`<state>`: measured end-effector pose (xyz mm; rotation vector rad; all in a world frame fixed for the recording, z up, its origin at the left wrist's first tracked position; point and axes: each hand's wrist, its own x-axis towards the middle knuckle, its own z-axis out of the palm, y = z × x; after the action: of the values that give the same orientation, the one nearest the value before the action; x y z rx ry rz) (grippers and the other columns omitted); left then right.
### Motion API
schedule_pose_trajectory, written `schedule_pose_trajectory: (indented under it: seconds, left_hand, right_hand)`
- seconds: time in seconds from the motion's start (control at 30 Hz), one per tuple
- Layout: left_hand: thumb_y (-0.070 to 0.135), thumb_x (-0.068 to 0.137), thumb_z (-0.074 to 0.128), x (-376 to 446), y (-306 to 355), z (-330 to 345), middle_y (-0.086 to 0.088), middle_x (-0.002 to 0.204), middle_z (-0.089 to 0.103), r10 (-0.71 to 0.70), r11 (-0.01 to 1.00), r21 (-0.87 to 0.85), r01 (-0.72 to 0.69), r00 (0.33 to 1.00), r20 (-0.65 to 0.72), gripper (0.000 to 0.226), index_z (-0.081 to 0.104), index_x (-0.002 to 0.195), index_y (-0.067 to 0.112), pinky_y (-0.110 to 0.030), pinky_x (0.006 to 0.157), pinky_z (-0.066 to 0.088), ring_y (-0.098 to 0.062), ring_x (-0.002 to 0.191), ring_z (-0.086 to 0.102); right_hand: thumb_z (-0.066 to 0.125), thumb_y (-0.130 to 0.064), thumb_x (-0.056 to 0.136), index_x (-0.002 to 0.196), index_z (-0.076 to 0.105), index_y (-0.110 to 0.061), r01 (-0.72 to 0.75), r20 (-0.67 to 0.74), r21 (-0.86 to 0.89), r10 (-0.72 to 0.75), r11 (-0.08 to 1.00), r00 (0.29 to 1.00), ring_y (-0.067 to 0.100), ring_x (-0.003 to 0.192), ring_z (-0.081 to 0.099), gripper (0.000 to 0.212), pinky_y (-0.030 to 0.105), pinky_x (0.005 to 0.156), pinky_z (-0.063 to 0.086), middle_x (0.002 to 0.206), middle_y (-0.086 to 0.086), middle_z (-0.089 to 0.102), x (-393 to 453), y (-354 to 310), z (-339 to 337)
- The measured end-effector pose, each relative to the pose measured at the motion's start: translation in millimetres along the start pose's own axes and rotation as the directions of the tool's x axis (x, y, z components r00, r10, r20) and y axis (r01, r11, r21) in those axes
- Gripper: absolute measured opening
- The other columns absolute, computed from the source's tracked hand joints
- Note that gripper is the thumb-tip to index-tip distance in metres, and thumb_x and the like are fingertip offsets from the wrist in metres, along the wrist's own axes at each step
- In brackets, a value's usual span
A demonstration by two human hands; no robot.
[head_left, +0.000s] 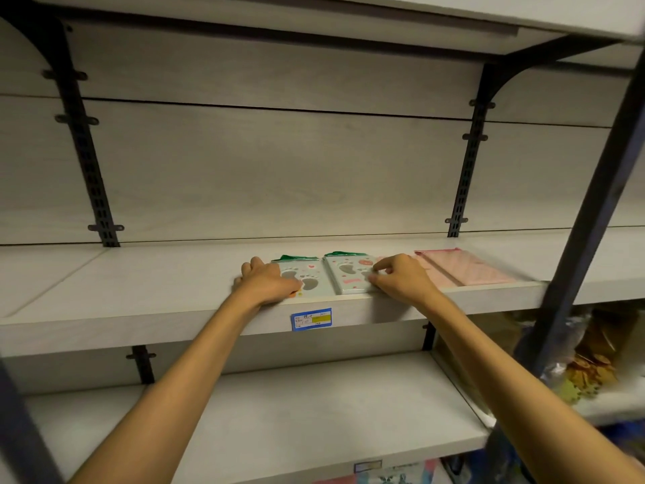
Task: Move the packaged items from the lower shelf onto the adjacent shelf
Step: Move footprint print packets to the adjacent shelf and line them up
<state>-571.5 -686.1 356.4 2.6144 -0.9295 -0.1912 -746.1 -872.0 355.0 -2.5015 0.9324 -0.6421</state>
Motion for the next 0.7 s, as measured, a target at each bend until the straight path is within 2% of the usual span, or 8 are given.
schedule_pose_trajectory:
  seconds: [0.13,0.23,0.37,0.43,0.53,0.7]
  left_hand:
    - [0.061,0.091,0.05,0.0,-3.0,3.4,-0.011,0.144,0.035,0.04,0.999,0.024,-0.039,0.998,-0.038,0.068,0.041,0.147,0.023,-0.041,0.102,0.034,-0.03,0.137,0.029]
    - [0.064,0.09,0.049,-0.5,-6.0,4.8,-0.01,0.141,0.039,0.047,0.998,0.04,-0.044,0.997,-0.055,0.069,0.042,0.147,0.026,-0.042,0.1,0.035,-0.03,0.135,0.031]
    - [0.062,0.091,0.046,-9.2,-8.8,6.2,-0.008,0.135,0.052,0.079,0.995,0.081,-0.065,0.979,-0.189,0.058,0.053,0.139,0.028,-0.04,0.097,0.036,-0.031,0.126,0.042]
    - [0.061,0.092,0.047,-15.7,-11.6,5.6,-0.004,0.129,0.059,0.125,0.992,0.037,-0.119,0.957,-0.261,0.052,0.06,0.131,0.03,-0.039,0.095,0.041,-0.027,0.118,0.051]
    - [0.058,0.093,0.051,-32.6,-13.7,0.5,0.001,0.122,0.064,0.194,0.977,-0.015,-0.211,0.925,-0.327,0.041,0.066,0.121,0.031,-0.036,0.089,0.048,-0.021,0.109,0.059]
    - [0.052,0.095,0.051,-64.8,-27.5,-9.7,0.004,0.127,0.063,0.313,0.948,0.055,-0.314,0.883,-0.351,0.038,0.062,0.125,0.032,-0.036,0.093,0.046,-0.018,0.113,0.057]
  right_hand:
    - [0.064,-0.031,0.089,0.111,0.075,-0.011,0.02,0.003,0.009,-0.02,1.0,1.0,0.025,0.109,0.062,0.031,0.026,0.078,0.043,0.119,0.009,0.071,-2.3,2.2,1.5]
    - [0.061,-0.039,0.086,0.11,0.076,-0.018,0.029,-0.003,-0.022,-0.029,0.999,1.0,0.027,0.109,0.059,0.035,0.032,0.087,0.048,0.12,0.012,0.068,-4.3,3.2,2.2]
    - [0.056,-0.037,0.086,0.119,0.072,-0.024,0.066,-0.02,-0.119,-0.069,0.991,0.997,0.035,0.116,0.054,0.039,0.042,0.096,0.044,0.127,0.013,0.058,-11.4,-5.9,-2.3]
    - [0.056,-0.035,0.087,0.121,0.07,-0.025,0.103,-0.04,-0.155,-0.11,0.983,0.993,0.035,0.118,0.053,0.038,0.042,0.094,0.04,0.126,0.012,0.058,-13.5,-12.6,-2.7]
    - [0.057,-0.032,0.086,0.119,0.07,-0.024,0.187,-0.03,-0.15,-0.194,0.971,0.981,0.034,0.113,0.056,0.037,0.039,0.09,0.042,0.123,0.013,0.061,-18.0,-24.6,-0.4]
    - [0.059,-0.032,0.085,0.118,0.07,-0.025,0.304,-0.047,-0.11,-0.31,0.946,0.95,0.031,0.107,0.059,0.036,0.039,0.087,0.047,0.118,0.009,0.064,-37.2,-53.1,14.5]
